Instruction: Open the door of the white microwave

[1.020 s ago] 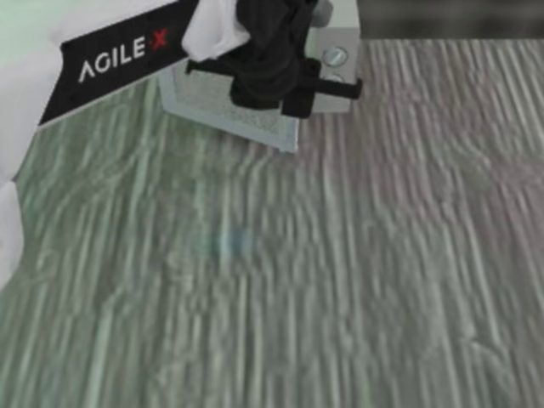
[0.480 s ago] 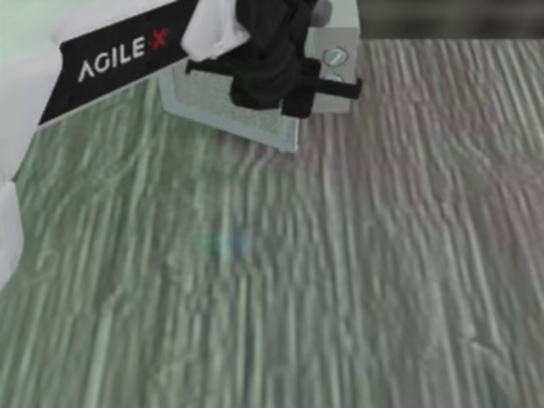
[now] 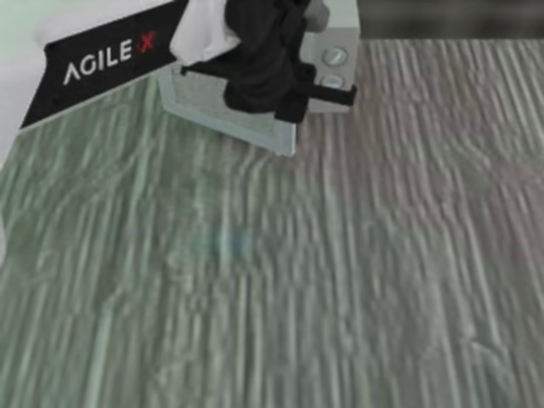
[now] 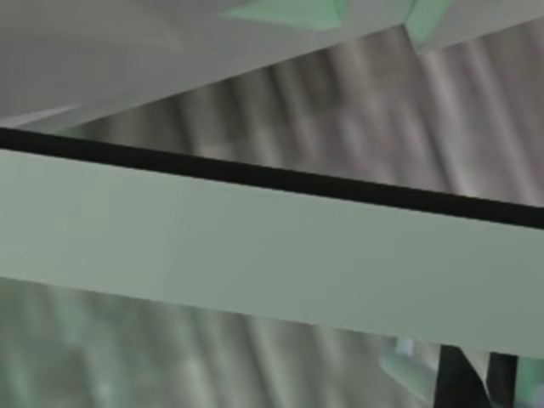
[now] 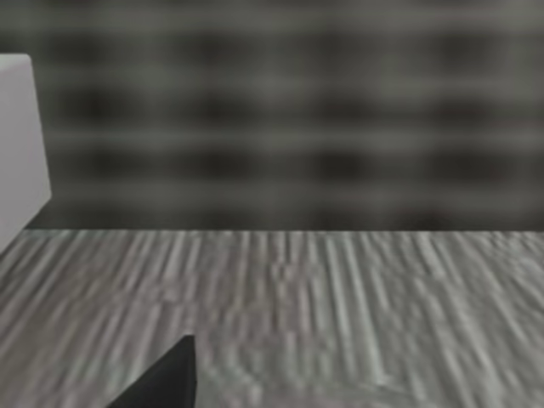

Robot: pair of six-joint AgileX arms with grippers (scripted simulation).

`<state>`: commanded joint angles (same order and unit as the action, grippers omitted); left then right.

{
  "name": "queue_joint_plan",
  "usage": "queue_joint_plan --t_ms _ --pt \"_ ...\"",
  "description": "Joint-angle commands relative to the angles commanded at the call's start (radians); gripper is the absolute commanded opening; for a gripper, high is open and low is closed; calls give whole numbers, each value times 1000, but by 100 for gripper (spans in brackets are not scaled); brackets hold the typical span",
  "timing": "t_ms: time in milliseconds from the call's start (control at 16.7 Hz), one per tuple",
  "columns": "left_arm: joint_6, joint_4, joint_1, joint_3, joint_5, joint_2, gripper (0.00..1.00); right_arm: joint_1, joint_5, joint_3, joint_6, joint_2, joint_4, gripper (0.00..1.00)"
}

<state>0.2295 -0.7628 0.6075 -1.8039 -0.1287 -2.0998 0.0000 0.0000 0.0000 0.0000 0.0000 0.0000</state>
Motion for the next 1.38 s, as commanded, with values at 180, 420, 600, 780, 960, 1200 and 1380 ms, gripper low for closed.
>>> queue_joint_plan --t_ms 180,420,600,780,960,1200,1380 --pt "-59 31 -15 68 29 46 0 0 0 0 0 0 0 100" --pt "-73 39 -18 85 37 58 0 0 0 0 0 0 0 100" --pt "-73 39 -18 85 37 58 0 0 0 0 0 0 0 100" --pt "-73 39 -18 85 37 58 0 0 0 0 0 0 0 100" --pt "-73 39 -18 85 37 58 0 0 0 0 0 0 0 100" --pt "-73 39 -18 85 37 58 0 0 0 0 0 0 0 100" --pt "-73 39 -18 85 37 58 0 0 0 0 0 0 0 100"
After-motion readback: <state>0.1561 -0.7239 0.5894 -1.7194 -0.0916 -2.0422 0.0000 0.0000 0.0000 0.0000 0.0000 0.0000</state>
